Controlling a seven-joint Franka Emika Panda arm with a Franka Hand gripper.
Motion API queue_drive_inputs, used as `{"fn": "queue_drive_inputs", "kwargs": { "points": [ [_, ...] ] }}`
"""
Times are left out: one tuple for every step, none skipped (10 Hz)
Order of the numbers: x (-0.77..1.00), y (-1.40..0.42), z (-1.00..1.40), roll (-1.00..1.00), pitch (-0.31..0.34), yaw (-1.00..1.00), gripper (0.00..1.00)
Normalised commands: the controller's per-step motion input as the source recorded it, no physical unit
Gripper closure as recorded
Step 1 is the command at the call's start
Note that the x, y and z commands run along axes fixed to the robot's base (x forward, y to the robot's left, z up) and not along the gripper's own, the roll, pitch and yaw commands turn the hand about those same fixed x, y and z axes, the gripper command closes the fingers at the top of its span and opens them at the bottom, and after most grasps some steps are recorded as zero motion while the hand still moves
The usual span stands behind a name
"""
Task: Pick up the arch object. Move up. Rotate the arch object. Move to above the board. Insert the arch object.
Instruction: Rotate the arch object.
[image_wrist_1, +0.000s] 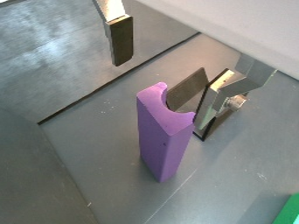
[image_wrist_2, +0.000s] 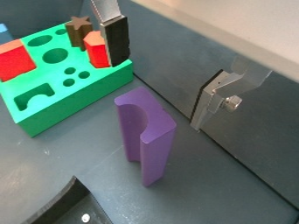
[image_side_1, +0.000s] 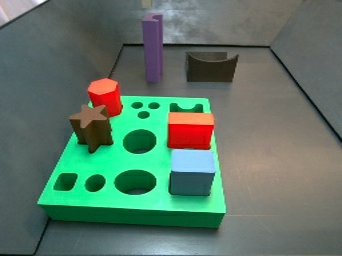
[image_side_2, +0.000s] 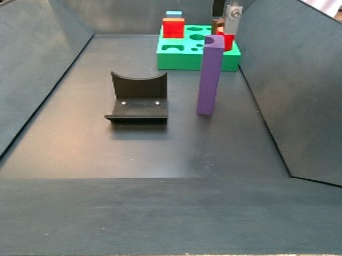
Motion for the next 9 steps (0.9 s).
{"fn": "queue_drive_inputs", "kwargs": {
  "points": [
    [0.00, 0.00, -1.00, 0.00, 0.065, -0.18, 0.00],
    [0.02, 0.00, -1.00, 0.00, 0.042, -0.11, 0.00],
    [0.03, 0.01, -1.00, 0.01, 0.008, -0.08, 0.00],
    [0.03, 0.01, -0.95, 0.00, -0.019, -0.06, 0.00],
    [0.02, 0.01, -0.84, 0.00, -0.031, -0.06, 0.00],
    [0.01, 0.01, -0.62, 0.00, -0.047, -0.05, 0.00],
    [0.01, 0.01, -0.46, -0.01, -0.052, -0.04, 0.00],
    [0.01, 0.01, -0.24, -0.01, -0.052, -0.04, 0.00],
    [0.00, 0.00, 0.00, -0.02, -0.049, -0.04, 1.00]
  ]
}}
